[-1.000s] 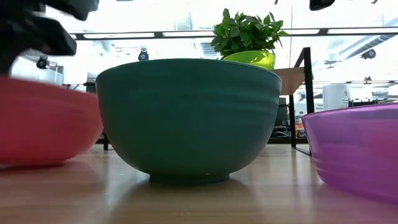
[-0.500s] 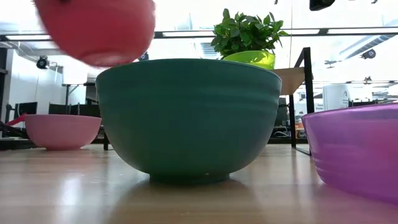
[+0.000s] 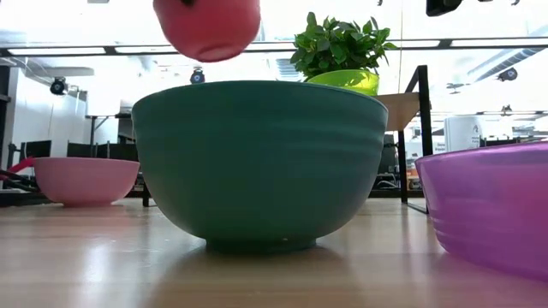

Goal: Place and stack bowls onto a shelf
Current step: Put the orange bowl on the shelf

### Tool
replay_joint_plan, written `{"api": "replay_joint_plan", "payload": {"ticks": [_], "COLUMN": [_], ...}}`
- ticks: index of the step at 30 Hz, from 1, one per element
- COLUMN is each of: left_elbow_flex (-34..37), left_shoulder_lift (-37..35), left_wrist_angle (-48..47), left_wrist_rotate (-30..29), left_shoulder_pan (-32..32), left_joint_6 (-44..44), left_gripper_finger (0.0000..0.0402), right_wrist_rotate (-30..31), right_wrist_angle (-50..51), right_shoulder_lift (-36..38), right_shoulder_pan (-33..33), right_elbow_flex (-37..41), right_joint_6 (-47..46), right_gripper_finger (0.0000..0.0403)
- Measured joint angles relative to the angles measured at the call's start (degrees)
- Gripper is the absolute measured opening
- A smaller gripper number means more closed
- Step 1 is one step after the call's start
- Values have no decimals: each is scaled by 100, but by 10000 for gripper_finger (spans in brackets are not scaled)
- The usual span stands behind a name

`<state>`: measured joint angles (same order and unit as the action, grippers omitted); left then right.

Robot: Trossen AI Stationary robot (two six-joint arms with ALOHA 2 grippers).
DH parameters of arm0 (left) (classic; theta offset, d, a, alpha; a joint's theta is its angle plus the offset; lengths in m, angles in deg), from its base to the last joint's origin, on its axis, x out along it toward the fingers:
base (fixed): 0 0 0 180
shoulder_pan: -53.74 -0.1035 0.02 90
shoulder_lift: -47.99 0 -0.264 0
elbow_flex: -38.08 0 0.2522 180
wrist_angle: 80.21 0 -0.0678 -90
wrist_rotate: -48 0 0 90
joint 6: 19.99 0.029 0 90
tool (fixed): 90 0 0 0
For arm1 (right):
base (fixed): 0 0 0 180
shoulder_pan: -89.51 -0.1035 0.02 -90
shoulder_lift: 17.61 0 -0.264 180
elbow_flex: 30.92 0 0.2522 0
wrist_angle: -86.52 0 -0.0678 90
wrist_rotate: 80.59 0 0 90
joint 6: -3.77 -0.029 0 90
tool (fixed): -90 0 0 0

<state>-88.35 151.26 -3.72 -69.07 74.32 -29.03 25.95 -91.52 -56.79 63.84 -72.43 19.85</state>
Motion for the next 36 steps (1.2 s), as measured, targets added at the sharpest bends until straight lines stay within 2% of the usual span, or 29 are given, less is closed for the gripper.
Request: {"api": "replay_joint_plan", "payload": {"ticks": [6,12,17,21,36], "left_elbow_flex": [29,42,102,209,854], "left_shoulder_lift": [-7,0,8,8,17], "left_wrist_angle": [225,718,810,830,1063], "left_wrist_rotate": [207,1085,1606,1610,1613], "left_shoulder_pan": [-1025,-1961,-2466,-2628,-2632], "left_joint_6": [953,1673,1830,1835,1767], "left_gripper_finger": [0,0,0,0,0], "right_wrist_rotate": [0,2,2,2,2], "right_wrist_angle": [30,174,224,287,383], "right_shoulder_lift": [0,0,0,0,2], "right_shoulder_pan": [6,9,9,9,9], "right_elbow_flex": [0,0,0,0,0], "right_joint_6": [-44,-187,-269,-346,-420], "right_gripper_finger": [91,91,91,91,91]}}
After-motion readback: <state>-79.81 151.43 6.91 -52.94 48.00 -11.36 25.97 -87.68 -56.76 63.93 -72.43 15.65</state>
